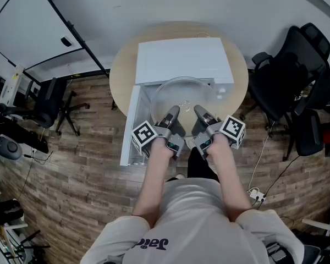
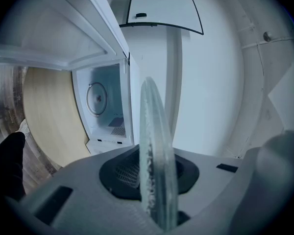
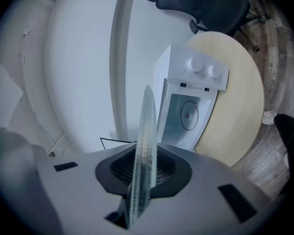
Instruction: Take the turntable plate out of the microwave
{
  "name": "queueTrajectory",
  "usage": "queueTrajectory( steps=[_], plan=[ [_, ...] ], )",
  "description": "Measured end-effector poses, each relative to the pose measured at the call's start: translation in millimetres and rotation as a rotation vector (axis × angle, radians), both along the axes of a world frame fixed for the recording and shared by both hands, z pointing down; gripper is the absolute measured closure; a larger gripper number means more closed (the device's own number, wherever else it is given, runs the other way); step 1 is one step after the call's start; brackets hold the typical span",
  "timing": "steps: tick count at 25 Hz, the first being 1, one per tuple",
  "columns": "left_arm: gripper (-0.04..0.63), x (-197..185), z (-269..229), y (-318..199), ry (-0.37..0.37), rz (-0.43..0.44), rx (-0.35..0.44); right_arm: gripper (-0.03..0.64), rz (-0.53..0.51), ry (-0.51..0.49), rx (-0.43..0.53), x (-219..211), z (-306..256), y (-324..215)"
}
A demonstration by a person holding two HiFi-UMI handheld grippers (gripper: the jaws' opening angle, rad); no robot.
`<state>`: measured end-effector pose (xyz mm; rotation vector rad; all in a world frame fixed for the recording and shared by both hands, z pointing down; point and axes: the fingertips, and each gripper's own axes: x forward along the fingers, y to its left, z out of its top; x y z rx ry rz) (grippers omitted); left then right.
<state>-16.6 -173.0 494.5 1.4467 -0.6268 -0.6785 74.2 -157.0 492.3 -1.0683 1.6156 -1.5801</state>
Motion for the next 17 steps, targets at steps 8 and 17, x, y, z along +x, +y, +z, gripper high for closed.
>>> queueTrajectory(
  steps=[8, 17],
  plan=[
    [0.522, 2.8, 1.5, 5.0, 0.009, -0.005, -0.003, 0.583, -0.005, 0.007, -0.002, 2.8, 1.6, 4.5],
    [0.522, 10.8, 2.9, 15.1, -0.011, 0.015, 0.01, 0.583, 0.019, -0.004, 0.004, 11.7, 6.9, 17.9]
  ],
)
